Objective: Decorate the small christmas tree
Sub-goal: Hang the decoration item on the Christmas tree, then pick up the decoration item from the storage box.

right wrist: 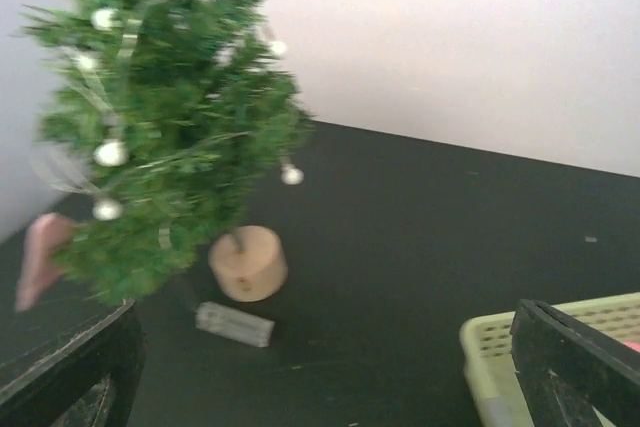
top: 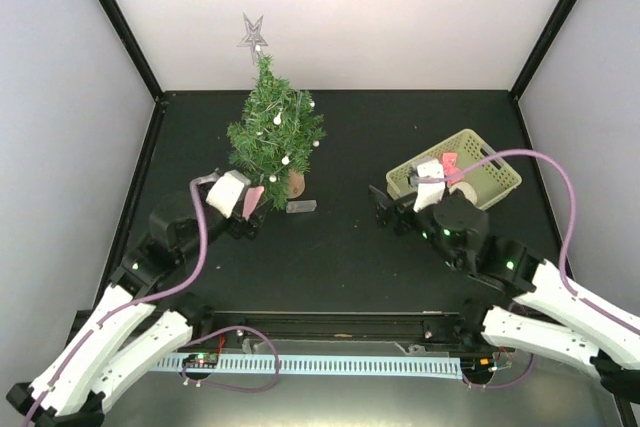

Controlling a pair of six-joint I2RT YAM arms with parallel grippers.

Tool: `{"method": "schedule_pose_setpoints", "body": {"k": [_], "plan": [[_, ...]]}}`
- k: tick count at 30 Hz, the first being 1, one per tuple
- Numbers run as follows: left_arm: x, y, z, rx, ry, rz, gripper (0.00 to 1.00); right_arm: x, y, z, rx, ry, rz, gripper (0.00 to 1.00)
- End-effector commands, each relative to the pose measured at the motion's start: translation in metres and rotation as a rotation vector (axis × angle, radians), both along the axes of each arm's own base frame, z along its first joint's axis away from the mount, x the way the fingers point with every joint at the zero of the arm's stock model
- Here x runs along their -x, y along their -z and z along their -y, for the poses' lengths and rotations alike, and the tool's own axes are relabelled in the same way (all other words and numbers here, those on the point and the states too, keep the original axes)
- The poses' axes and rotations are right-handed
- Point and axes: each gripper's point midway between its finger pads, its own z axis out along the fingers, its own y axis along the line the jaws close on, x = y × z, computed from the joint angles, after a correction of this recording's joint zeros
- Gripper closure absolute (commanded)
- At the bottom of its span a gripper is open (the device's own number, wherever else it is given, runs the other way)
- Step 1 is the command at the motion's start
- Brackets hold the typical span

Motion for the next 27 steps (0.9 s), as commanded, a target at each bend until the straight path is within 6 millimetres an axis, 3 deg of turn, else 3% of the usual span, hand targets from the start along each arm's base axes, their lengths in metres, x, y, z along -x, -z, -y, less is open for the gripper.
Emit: {"method": "schedule_pose_setpoints", "body": {"k": [1,6,9,12,14,17,21,27], "plan": [[0.016,-0.035,-0.001,0.264,0.009,0.078,0.01,-0.038,0.006,0.019,0.145,0.171,-0.019,0.0],[0.023,-0.018,-0.016,0.238,-0.033,0.129,0.01,-0.093,0.025,0.042,0.16,0.3,-0.08,0.02],[0.026,-0.002,-0.021,0.164,-0.04,0.124,0.01,-0.127,0.059,0.064,0.216,0.377,-0.188,0.08],[0.031,0.004,-0.021,0.142,-0.021,0.124,0.01,-0.153,0.093,0.097,0.305,0.477,-0.287,0.19],[0.033,0.008,-0.021,0.146,-0.011,0.128,0.01,-0.167,0.115,0.119,0.345,0.536,-0.35,0.33],[0.038,0.004,-0.021,0.153,0.003,0.155,0.01,-0.181,0.145,0.148,0.418,0.622,-0.431,0.53],[0.041,0.004,-0.02,0.16,0.022,0.185,0.01,-0.187,0.189,0.188,0.427,0.76,-0.551,0.6],[0.043,0.004,-0.016,0.146,0.05,0.198,0.01,-0.188,0.234,0.221,0.426,0.872,-0.703,0.64]]}}
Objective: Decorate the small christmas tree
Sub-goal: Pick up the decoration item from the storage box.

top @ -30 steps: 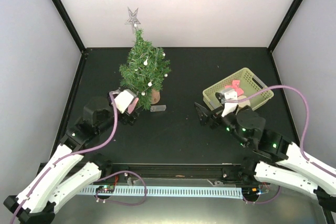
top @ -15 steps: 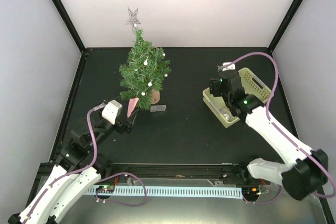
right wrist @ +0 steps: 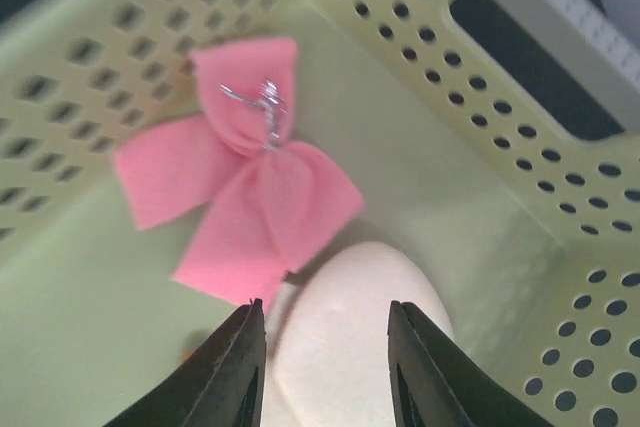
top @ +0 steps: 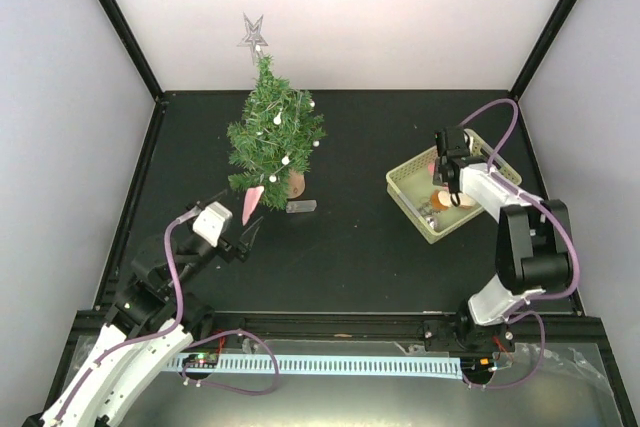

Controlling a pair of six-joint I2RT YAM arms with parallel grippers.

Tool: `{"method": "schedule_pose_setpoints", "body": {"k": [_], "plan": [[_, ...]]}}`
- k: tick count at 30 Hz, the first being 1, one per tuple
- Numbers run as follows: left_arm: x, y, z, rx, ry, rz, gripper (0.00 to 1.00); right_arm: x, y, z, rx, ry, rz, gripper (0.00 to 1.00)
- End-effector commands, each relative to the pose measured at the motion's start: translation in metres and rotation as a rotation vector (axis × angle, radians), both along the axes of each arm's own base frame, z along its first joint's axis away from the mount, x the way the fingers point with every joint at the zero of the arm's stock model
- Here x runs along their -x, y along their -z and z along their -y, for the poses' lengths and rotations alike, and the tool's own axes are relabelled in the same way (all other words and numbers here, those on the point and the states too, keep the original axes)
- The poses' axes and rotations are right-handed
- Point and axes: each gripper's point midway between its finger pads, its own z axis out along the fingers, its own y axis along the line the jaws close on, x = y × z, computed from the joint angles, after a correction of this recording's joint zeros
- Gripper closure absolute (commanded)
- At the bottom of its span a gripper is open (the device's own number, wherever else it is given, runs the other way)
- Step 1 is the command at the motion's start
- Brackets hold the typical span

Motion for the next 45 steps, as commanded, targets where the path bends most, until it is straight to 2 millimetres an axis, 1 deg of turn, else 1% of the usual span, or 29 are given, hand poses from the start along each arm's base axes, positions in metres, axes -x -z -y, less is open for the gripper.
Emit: {"method": "schedule_pose_setpoints", "body": {"k": [1,2,5,7,9,16,20,21,23,25,28,30,32,34,36,39,41,42,45], "plan": [[0.004,-0.005,0.004,-0.007,0.03,0.034,0.01,-0.001,0.014,0.03,0.016,0.142,-0.051,0.64],[0.004,-0.005,0.003,-0.009,0.03,0.034,0.01,-0.001,0.021,0.035,0.008,0.153,-0.07,0.64],[0.005,-0.006,0.004,-0.009,0.033,0.046,0.01,-0.003,0.033,0.041,-0.025,0.161,-0.086,0.65],[0.006,-0.007,0.004,-0.012,0.041,0.055,0.01,-0.006,0.043,0.037,-0.097,0.147,-0.097,0.63],[0.007,-0.007,0.004,-0.014,0.044,0.062,0.01,-0.005,0.05,0.036,-0.132,0.147,-0.109,0.6],[0.006,-0.006,0.002,-0.023,0.032,0.065,0.01,-0.007,0.063,0.035,-0.146,0.133,-0.134,0.58],[0.008,-0.009,0.003,-0.028,0.043,0.084,0.01,-0.006,0.067,0.032,-0.157,0.113,-0.149,0.59],[0.008,-0.009,0.002,-0.026,0.041,0.084,0.01,-0.006,0.067,0.031,-0.159,0.11,-0.147,0.61],[0.007,-0.008,0.001,-0.027,0.031,0.084,0.01,-0.006,0.067,0.03,-0.164,0.102,-0.144,0.69],[0.006,-0.008,0.0,-0.031,0.023,0.082,0.01,-0.006,0.066,0.029,-0.17,0.092,-0.14,0.79],[0.009,-0.008,0.001,-0.043,0.036,0.091,0.01,-0.005,0.057,0.026,-0.168,0.07,-0.134,0.96],[0.01,-0.009,0.001,-0.041,0.036,0.099,0.01,-0.003,0.045,0.025,-0.165,0.062,-0.113,0.99],[0.01,-0.01,0.0,-0.039,0.032,0.102,0.01,0.0,0.024,0.024,-0.149,0.056,-0.074,0.99],[0.009,-0.012,-0.001,-0.03,0.029,0.102,0.01,0.002,-0.003,0.019,-0.15,0.036,-0.017,0.99],[0.01,-0.016,-0.001,-0.021,0.029,0.108,0.01,0.003,-0.033,0.01,-0.164,0.001,0.048,0.99],[0.016,-0.027,0.007,-0.011,0.087,0.132,0.01,0.009,-0.076,-0.003,-0.194,-0.057,0.138,0.99],[0.021,-0.031,0.014,-0.029,0.137,0.141,0.01,0.016,-0.103,-0.015,-0.227,-0.112,0.192,0.99],[0.025,-0.033,0.018,-0.042,0.171,0.144,0.01,0.02,-0.118,-0.025,-0.27,-0.158,0.229,0.99],[0.041,-0.038,0.033,-0.081,0.302,0.154,0.01,0.035,-0.153,-0.055,-0.373,-0.286,0.316,0.99]]}}
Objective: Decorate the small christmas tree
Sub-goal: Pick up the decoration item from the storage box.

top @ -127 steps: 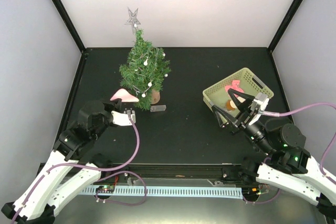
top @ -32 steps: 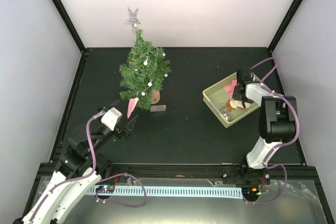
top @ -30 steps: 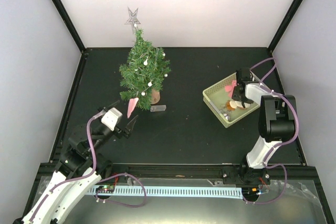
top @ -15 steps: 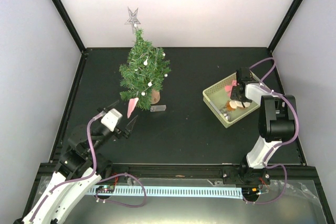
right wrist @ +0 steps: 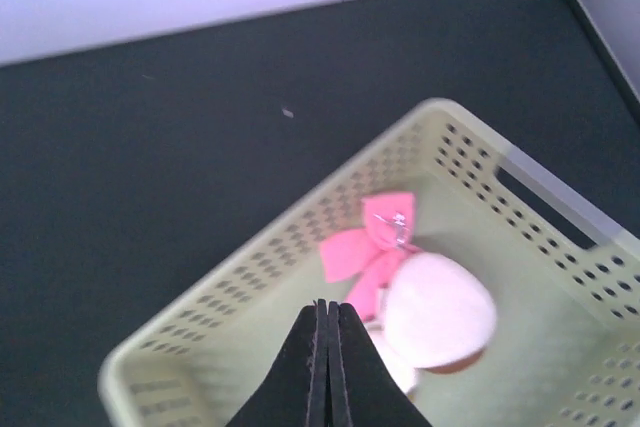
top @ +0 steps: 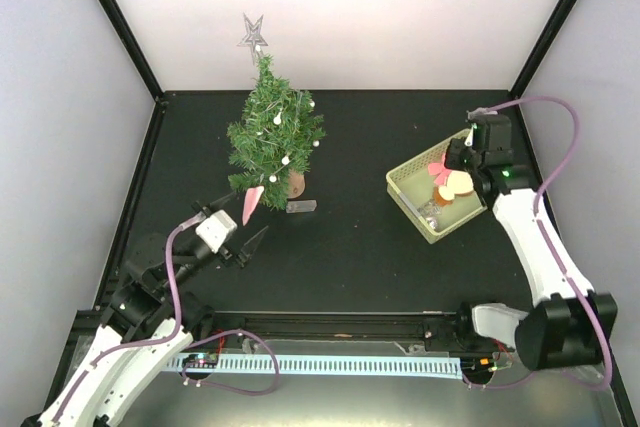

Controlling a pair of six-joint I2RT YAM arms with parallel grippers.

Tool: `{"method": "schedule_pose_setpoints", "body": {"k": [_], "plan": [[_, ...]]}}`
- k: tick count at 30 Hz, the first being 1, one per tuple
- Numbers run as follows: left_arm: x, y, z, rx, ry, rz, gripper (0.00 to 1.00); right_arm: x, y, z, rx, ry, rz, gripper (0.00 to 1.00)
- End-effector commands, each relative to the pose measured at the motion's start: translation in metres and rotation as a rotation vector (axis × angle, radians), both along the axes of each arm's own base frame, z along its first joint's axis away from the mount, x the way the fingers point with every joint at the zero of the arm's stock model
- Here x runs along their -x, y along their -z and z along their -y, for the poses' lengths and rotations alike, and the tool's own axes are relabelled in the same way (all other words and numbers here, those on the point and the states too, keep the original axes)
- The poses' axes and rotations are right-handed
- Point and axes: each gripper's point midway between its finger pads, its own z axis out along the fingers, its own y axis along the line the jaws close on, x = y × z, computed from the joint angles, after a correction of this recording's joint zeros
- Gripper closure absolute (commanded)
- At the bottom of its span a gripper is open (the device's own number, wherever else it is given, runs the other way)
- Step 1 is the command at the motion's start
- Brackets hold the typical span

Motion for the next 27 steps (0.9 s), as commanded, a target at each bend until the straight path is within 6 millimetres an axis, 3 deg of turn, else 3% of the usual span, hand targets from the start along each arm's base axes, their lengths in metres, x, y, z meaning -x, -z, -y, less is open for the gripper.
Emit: {"method": "schedule_pose_setpoints", "body": {"k": [1,5,6,10,17,23,27], "plan": [[0.031,-0.029,0.024,-0.033,0.225,0.073,0.01,0.024,-0.046,-0.046,-0.122,-0.215,0.105,0.99],[0.045,-0.043,0.038,-0.007,0.347,0.097,0.04,0.051,-0.074,-0.086,-0.253,-0.404,0.189,0.99],[0.046,-0.049,0.04,0.007,0.357,0.109,0.05,0.054,-0.075,-0.088,-0.257,-0.415,0.206,0.99],[0.038,-0.055,0.039,0.034,0.324,0.114,0.03,0.042,-0.04,-0.04,-0.111,-0.157,0.159,0.8],[0.024,-0.028,0.027,0.037,0.214,0.057,0.01,0.004,0.02,-0.003,0.002,-0.001,0.022,0.61],[0.016,-0.005,0.015,0.057,0.124,0.024,0.01,-0.021,0.097,0.032,-0.025,0.126,-0.165,0.6],[0.01,-0.003,0.009,0.071,0.073,0.023,0.01,-0.028,0.131,0.044,-0.058,0.181,-0.239,0.6]]}}
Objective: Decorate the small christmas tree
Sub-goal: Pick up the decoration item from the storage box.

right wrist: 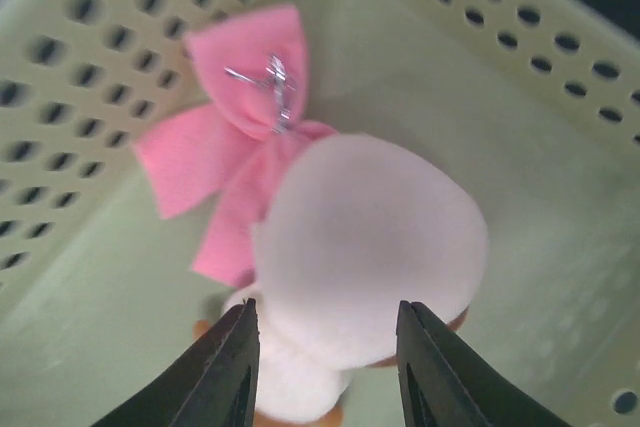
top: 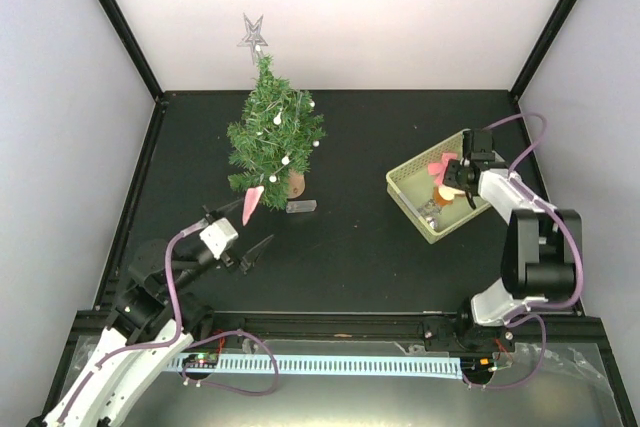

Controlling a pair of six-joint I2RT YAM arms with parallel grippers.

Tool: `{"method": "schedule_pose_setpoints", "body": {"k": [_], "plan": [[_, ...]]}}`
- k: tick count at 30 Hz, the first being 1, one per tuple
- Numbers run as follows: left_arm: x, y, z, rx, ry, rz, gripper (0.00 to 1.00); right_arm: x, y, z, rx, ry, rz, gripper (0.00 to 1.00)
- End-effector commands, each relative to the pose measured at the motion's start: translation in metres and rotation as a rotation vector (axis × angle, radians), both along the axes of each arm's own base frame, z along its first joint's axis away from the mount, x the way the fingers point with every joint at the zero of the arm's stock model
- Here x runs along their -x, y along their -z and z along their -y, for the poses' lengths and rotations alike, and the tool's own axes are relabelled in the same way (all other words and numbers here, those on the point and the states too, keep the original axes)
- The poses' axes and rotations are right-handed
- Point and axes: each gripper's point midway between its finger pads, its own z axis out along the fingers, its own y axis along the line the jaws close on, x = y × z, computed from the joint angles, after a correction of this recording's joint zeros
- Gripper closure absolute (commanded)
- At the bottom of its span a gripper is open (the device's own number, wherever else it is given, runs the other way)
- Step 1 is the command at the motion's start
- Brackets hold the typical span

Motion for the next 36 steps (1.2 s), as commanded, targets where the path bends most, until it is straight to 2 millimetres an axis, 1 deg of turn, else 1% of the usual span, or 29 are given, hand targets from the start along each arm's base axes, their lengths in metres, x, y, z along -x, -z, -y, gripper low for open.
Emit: {"method": "schedule_pose_setpoints", "body": {"k": [1,6,10,18,20,22,25,27,29,32,35,36], "plan": [[-0.009,-0.002,-0.01,0.032,-0.082,-0.006,0.01,-0.018,0.011,0.015,-0.02,0.088,0.007,0.6],[-0.014,0.003,-0.015,0.003,-0.123,-0.034,0.01,-0.031,0.029,0.015,-0.034,0.105,-0.04,0.59],[-0.01,0.001,-0.015,0.016,-0.107,-0.014,0.01,-0.038,0.036,0.01,-0.053,0.092,-0.07,0.55],[-0.008,0.002,-0.013,0.016,-0.09,-0.008,0.01,-0.037,0.048,0.015,-0.021,0.097,-0.123,0.54],[-0.009,0.003,-0.012,0.011,-0.087,-0.011,0.01,-0.036,0.048,0.02,0.003,0.108,-0.135,0.56],[-0.009,0.003,-0.012,0.009,-0.088,-0.012,0.01,-0.035,0.046,0.023,0.023,0.111,-0.137,0.67],[-0.014,0.0,-0.019,0.034,-0.141,-0.02,0.01,-0.036,0.035,0.024,0.042,0.096,-0.119,0.84],[-0.019,-0.004,-0.025,0.062,-0.19,-0.032,0.01,-0.034,0.025,0.025,0.056,0.09,-0.103,0.92],[-0.021,-0.004,-0.026,0.067,-0.197,-0.042,0.01,-0.031,0.011,0.026,0.074,0.09,-0.084,0.94],[-0.022,-0.002,-0.023,0.063,-0.188,-0.061,0.01,-0.027,-0.016,0.024,0.096,0.088,-0.037,0.93],[-0.017,0.0,-0.018,0.044,-0.143,-0.049,0.01,-0.021,-0.043,0.018,0.099,0.068,0.009,0.93],[-0.015,-0.001,-0.017,0.045,-0.138,-0.044,0.01,-0.019,-0.055,0.014,0.096,0.056,0.035,0.95]]}}
